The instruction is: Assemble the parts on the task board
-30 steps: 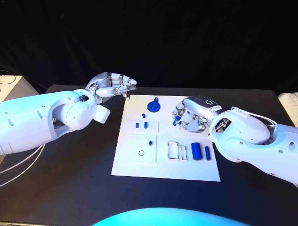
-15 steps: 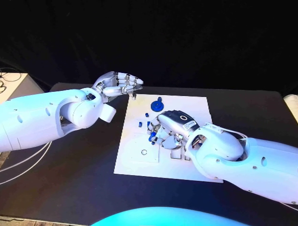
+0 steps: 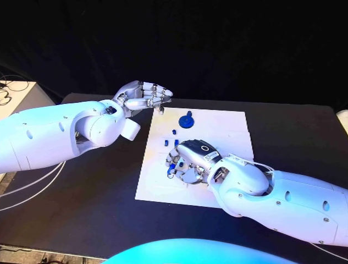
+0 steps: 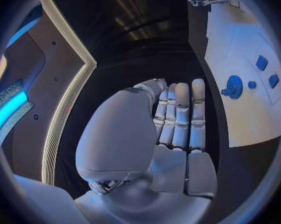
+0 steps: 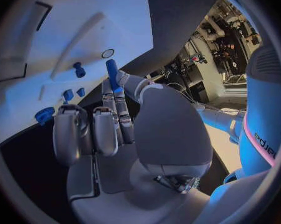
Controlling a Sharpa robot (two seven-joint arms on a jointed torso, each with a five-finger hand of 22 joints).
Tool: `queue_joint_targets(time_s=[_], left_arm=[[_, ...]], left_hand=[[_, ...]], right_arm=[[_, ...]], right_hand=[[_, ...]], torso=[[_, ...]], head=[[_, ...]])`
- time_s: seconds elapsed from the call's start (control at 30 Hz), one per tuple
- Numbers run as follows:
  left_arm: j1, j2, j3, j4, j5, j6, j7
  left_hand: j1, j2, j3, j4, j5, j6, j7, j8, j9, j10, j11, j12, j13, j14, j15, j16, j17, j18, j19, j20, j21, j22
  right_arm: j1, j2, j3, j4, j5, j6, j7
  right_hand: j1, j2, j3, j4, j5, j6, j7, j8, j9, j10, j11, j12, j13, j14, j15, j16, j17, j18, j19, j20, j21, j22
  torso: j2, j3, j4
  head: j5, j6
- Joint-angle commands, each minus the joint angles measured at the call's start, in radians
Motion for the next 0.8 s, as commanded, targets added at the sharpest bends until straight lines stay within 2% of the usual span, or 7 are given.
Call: queue_joint_targets(time_s=[0.03, 0.2, 0.53, 0.8], left_arm=[[0.001, 0.001, 0.001, 0.003, 0.007, 0.008, 0.007], [0.001, 0.001, 0.001, 0.003, 0.007, 0.009, 0.006], [0.001, -0.002, 0.001, 0.004, 0.007, 0.011, 0.003], [0.001, -0.004, 0.000, 0.003, 0.007, 0.012, 0.001]], left_hand=[[-0.008, -0.001, 0.002, -0.005, -0.006, -0.004, 0.000, 0.001, 0.001, -0.009, -0.001, 0.002, 0.001, -0.002, 0.006, -0.003, 0.001, 0.014, 0.005, -0.002, -0.004, -0.001], [-0.008, -0.001, 0.002, -0.005, -0.006, -0.004, 0.000, 0.001, 0.001, -0.009, -0.001, 0.002, 0.001, -0.002, 0.006, -0.003, 0.001, 0.014, 0.005, -0.002, -0.004, -0.001], [-0.008, -0.001, 0.002, -0.005, -0.006, -0.004, 0.000, 0.001, 0.001, -0.009, -0.001, 0.002, 0.001, -0.002, 0.006, -0.003, 0.001, 0.014, 0.005, -0.002, -0.004, -0.001], [-0.008, -0.001, 0.002, -0.005, -0.006, -0.004, 0.000, 0.001, 0.001, -0.009, -0.001, 0.002, 0.001, -0.002, 0.006, -0.003, 0.001, 0.014, 0.005, -0.002, -0.004, -0.001]], right_arm=[[-0.005, 0.006, -0.001, -0.007, -0.012, 0.005, 0.018], [-0.012, 0.012, -0.003, -0.016, -0.014, 0.010, 0.018], [-0.015, 0.010, -0.005, -0.025, -0.027, 0.022, 0.008], [-0.016, 0.006, -0.006, -0.025, -0.032, 0.047, 0.001]], right_hand=[[0.006, 0.011, 0.006, -0.013, 0.003, 0.000, 0.006, 0.001, 0.001, 0.042, -0.034, 0.004, 0.024, 0.035, -0.007, 0.003, -0.001, -0.008, 0.055, -0.005, 0.001, 0.182], [0.005, 0.010, 0.006, -0.014, 0.002, 0.000, 0.006, 0.001, 0.001, 0.042, -0.034, 0.003, 0.024, 0.035, -0.007, 0.003, -0.001, -0.008, 0.056, -0.005, 0.002, 0.182], [0.005, 0.010, 0.006, -0.014, 0.002, 0.000, 0.006, 0.001, 0.001, 0.042, -0.034, 0.003, 0.024, 0.035, -0.007, 0.003, -0.001, -0.008, 0.056, -0.005, 0.002, 0.182], [0.003, 0.010, 0.006, -0.015, 0.002, 0.000, 0.007, 0.002, 0.002, 0.042, -0.033, 0.002, 0.025, 0.035, -0.007, 0.003, -0.001, -0.008, 0.055, -0.004, 0.001, 0.182]], torso=[[0.000, 0.0004, 0.0000], [-0.001, 0.0006, -0.0018], [-0.001, 0.0010, 0.0004], [-0.001, 0.0003, -0.0012]], head=[[0.000, -0.006], [0.002, -0.009], [0.001, -0.014], [0.003, -0.015]])
